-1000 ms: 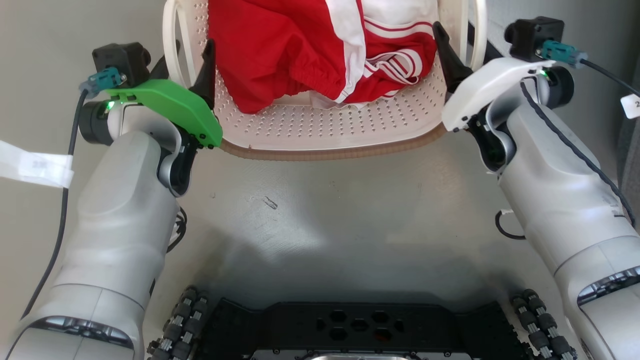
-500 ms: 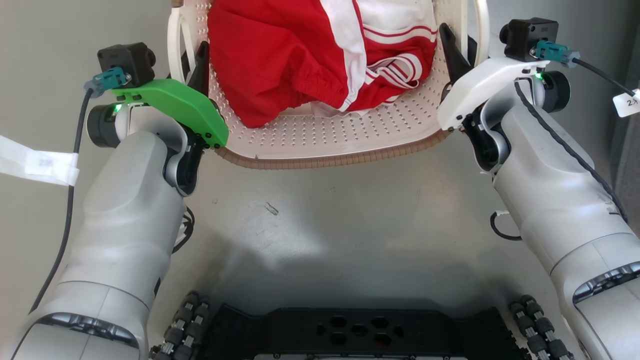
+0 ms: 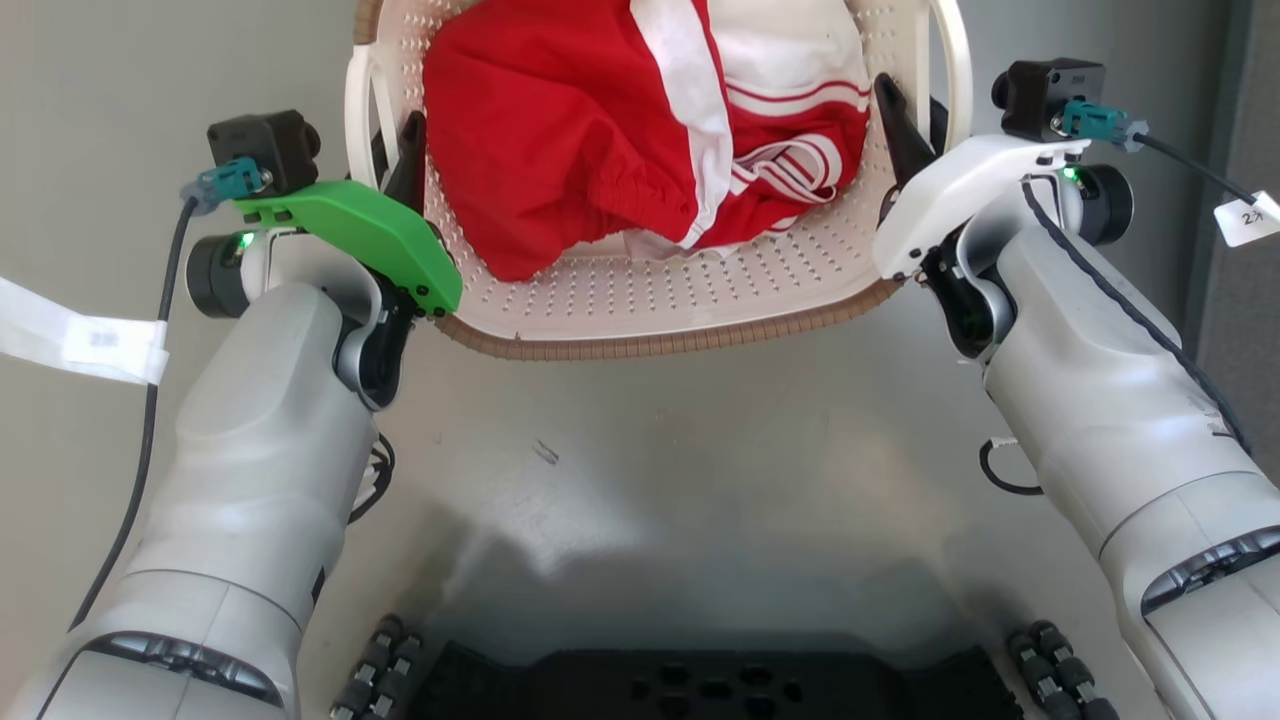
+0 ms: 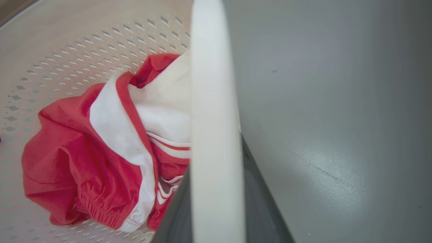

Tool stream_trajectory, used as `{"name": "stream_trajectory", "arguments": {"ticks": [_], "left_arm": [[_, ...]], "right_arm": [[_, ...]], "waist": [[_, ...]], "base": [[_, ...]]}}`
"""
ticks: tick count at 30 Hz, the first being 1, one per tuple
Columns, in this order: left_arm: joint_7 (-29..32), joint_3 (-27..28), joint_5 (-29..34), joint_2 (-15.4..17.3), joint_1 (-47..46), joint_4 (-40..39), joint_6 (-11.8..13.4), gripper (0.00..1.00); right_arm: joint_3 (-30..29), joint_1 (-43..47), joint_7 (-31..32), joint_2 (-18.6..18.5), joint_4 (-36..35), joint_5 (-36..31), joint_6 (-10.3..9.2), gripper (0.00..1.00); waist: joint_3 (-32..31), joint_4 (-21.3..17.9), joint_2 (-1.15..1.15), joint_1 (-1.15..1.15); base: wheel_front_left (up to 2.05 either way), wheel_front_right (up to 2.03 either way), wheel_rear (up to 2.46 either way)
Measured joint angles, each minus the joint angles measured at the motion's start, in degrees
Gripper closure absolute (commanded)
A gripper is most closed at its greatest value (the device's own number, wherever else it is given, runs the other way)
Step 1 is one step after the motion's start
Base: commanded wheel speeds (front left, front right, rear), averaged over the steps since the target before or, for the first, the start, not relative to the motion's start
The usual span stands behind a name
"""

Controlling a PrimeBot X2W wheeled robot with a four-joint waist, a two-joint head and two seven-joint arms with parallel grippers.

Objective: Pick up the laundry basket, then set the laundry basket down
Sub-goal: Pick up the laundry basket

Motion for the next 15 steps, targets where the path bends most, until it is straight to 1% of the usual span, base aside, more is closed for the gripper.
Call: {"name": "stream_trajectory", "arguments": {"ticks": [10, 15], "left_arm": [[0.0, -1.7, -2.8, 0.0, 2.6, 2.1, 0.0, 1.0], [1.2, -2.6, -3.6, -0.1, 4.6, 3.5, -0.1, 1.0]], "right_arm": [[2.4, 2.3, 0.0, 0.3, 1.7, 2.6, 0.24, 1.0], [3.8, 4.4, 1.6, 0.6, 2.6, 5.2, 0.35, 1.0]], "waist": [[-5.7, -0.4, 0.0, 0.0], [-9.2, -1.0, 0.0, 0.0]], "base": [[0.0, 0.0, 0.0], [0.0, 0.0, 0.0]]}}
